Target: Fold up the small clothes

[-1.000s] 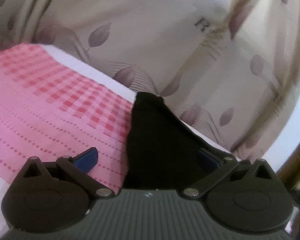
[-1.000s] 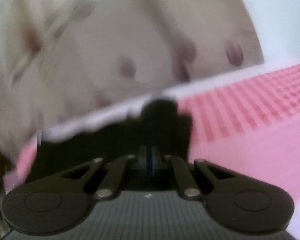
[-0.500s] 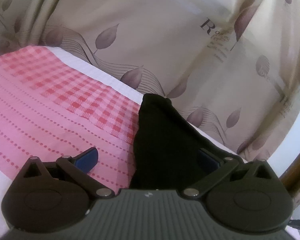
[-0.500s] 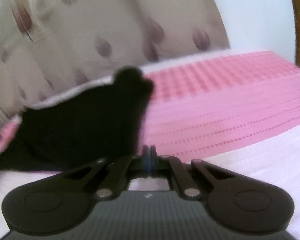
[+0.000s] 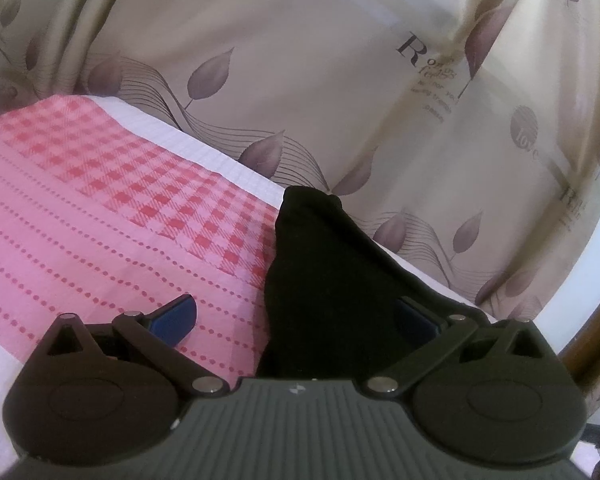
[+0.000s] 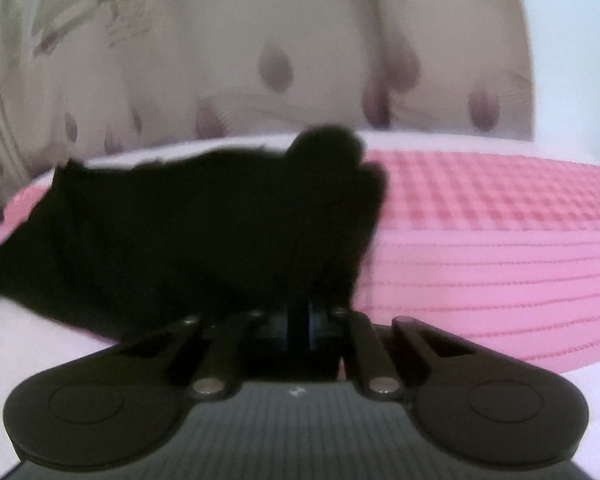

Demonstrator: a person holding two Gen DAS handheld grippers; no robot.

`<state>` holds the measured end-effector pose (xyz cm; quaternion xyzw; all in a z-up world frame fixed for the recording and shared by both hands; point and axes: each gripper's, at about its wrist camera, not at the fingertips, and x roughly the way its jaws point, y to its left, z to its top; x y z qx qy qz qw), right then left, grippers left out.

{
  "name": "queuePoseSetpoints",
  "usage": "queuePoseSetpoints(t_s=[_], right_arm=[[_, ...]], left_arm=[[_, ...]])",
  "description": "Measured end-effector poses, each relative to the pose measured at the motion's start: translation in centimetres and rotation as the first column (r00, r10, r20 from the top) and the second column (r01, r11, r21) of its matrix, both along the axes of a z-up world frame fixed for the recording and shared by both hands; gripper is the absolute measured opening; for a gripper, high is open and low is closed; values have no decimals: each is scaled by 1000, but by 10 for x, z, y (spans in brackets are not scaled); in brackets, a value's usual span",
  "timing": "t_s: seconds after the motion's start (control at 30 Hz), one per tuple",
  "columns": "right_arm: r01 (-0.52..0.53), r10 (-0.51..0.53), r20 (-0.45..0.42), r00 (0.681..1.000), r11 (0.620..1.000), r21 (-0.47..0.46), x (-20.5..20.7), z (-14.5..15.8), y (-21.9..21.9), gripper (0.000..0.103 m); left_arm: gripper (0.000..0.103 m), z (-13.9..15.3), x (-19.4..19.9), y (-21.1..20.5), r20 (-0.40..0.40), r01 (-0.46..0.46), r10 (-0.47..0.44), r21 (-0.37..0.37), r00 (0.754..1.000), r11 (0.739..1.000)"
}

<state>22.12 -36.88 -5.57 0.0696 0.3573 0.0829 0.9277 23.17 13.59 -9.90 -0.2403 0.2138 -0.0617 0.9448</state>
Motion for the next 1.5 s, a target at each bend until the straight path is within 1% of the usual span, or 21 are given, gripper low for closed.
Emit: queuePoseSetpoints(t_s=[0.2,0.23,0.3,0.37,0.4,0.43,0.5,0.53,0.6,0.67,0.73,0.83,0.9,1.0,1.07,1.13,1.2,1.27,1.37,1.47,1.5], right_arm=[[54,-53,-37,998,998,31,1,-3,-27,8],[70,-67,-45,997,995,64,1,-3,-31,8],[86,-74,-66,995,975,205,1,-8,-44,12],[131,-117,-76,990,965,226,-4,-8,-48,33],[135,-124,-64,990,967,218,-8,-6,-47,48],[135,-131,-32,991,968,211,-12,-2,-44,55],[121,-125,6,992,975,185,-15,3,-37,55],[115,-115,-8,993,980,162,-13,1,-33,51],[124,-118,-73,990,988,93,-6,-12,-25,28],[120,-116,-59,991,990,77,-7,-9,-24,28],[132,-129,-39,991,987,89,-10,2,-24,28],[208,-210,40,977,976,58,-17,26,-23,29],[155,-159,114,981,987,46,-16,41,-12,29],[84,-78,144,987,996,-41,-1,43,15,33],[21,-12,159,987,998,-55,14,37,28,33],[18,0,138,990,992,-125,30,22,41,50],[19,-3,86,996,982,-190,44,-1,50,51],[28,-22,53,998,992,-120,46,-23,47,51],[47,-43,60,997,997,-69,45,-25,43,54],[45,-42,57,997,997,-64,45,-26,41,56],[46,-42,58,997,996,-75,45,-26,44,58]], left_arm=[[103,0,1,-1,2,8,-8,2,1000,1000],[103,0,1,-1,2,6,-6,1,1000,1000],[103,0,1,-1,2,4,-4,-1,1000,1000],[103,0,1,-1,5,17,-17,-3,1000,1000],[103,0,2,-3,4,26,-26,1,1000,1000],[103,1,2,-4,6,35,-35,9,999,999],[103,2,1,-8,13,56,-56,27,998,998],[103,2,1,-9,11,70,-71,33,997,997],[103,2,2,-11,-10,109,-108,42,994,993],[103,2,0,-14,-31,136,-134,61,990,989],[103,1,-4,-15,-54,152,-148,73,987,986],[103,0,-7,-14,-64,177,-174,62,983,982],[103,1,-3,-14,-80,182,-177,56,981,982],[103,3,11,-16,-117,212,-203,71,972,975],[103,5,21,-17,-129,228,-216,92,968,969],[103,6,33,-20,-151,259,-242,107,958,960],[103,7,47,-24,-177,303,-279,130,944,944],[102,6,61,-26,-193,357,-330,128,924,925],[97,3,82,-28,-196,435,-407,130,892,891],[86,0,100,-24,-183,468,-445,113,877,876],[78,-1,105,-21,-181,475,-453,97,873,875]])
